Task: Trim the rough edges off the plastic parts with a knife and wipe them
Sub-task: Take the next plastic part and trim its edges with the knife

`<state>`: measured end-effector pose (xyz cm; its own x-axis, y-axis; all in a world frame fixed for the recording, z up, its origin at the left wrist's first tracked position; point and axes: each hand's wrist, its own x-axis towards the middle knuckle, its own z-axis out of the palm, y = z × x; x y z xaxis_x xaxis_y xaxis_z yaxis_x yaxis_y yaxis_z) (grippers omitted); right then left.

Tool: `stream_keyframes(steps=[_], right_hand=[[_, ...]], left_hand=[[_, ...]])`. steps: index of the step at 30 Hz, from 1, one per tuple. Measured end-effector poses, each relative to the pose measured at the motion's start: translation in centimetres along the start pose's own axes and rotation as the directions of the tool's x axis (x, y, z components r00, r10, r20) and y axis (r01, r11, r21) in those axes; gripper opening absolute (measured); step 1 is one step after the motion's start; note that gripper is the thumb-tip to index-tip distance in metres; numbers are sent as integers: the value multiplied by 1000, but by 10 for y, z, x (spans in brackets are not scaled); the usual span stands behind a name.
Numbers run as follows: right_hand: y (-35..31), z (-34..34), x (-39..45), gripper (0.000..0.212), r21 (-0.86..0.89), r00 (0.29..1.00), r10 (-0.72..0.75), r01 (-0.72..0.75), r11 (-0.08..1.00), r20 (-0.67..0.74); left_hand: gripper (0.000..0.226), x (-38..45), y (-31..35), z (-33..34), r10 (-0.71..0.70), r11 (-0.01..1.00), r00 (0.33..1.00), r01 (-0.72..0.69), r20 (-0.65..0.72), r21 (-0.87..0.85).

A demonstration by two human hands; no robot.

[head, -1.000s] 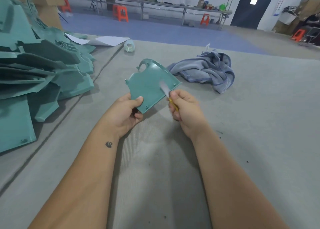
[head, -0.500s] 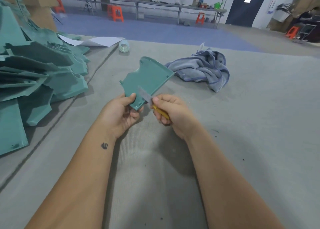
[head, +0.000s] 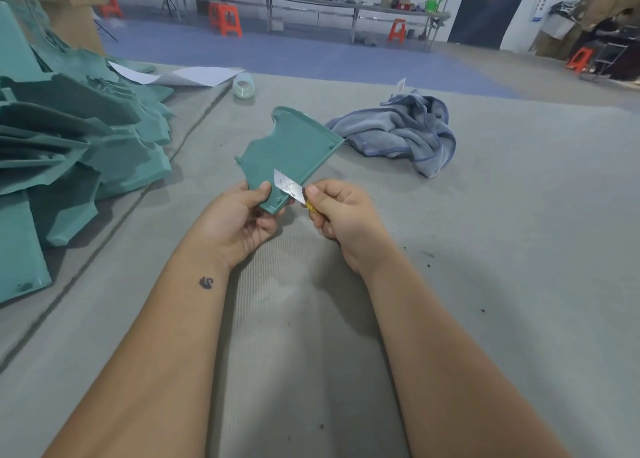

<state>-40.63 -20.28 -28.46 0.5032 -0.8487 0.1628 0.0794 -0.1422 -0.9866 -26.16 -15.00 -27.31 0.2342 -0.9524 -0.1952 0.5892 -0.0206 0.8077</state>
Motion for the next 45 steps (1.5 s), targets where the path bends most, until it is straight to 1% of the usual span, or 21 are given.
stream_keyframes(steps=[5,13,14,15,16,17,18,23,25,29,31,35,37,39,41,45], right_hand=[[1,-1,0,23,-8,1000,-3,2,1000,-26],[4,1,3,28,13,998,5,-5,1000,-64],[4,0,4,28,52,994,16,-11,999,-104],[4,-2,6,28,135,985,42,-19,991,-170],[4,-6,9,27,251,969,79,-18,968,-235],[4,-11,12,27,356,955,112,-7,935,-276],[4,-16,14,28,423,947,131,6,906,-294],[7,-21,17,27,532,938,166,23,846,-304],[6,-24,18,26,603,930,200,29,797,-310],[5,-28,19,25,706,913,267,33,707,-309],[5,-29,19,26,707,914,273,22,707,-301],[3,-30,20,26,593,914,266,-36,805,-305],[2,-28,19,19,529,908,234,-15,848,-348],[1,-28,18,11,465,893,180,37,884,-413],[0,-29,18,10,432,884,141,74,899,-445],[-1,-32,18,11,380,886,100,91,920,-454]], left_hand=[[20,2,-1,-2,0,1000,1000,0,-2,11],[20,4,-2,-3,-1,1000,1000,1,2,29],[20,4,-2,-4,-4,1000,1000,4,-1,31],[20,3,-1,-5,-9,999,1000,10,-5,34],[20,2,-1,-6,-16,999,1000,16,-7,39],[20,0,0,-7,-20,999,1000,20,-4,45],[20,-1,0,-8,-20,999,1000,20,4,49],[20,-4,3,-12,-26,999,998,24,57,37],[20,-5,2,-11,-32,997,997,27,75,68],[23,-3,1,-12,2,997,999,-6,54,78],[24,-2,2,-12,20,998,999,-23,46,65],[27,-2,2,-10,51,996,999,-52,21,77],[28,-2,2,-8,62,994,998,-63,17,91],[28,-2,2,-7,74,990,997,-76,24,119],[28,-2,2,-7,88,983,995,-93,37,160],[28,-2,1,-7,101,969,993,-111,57,220]])
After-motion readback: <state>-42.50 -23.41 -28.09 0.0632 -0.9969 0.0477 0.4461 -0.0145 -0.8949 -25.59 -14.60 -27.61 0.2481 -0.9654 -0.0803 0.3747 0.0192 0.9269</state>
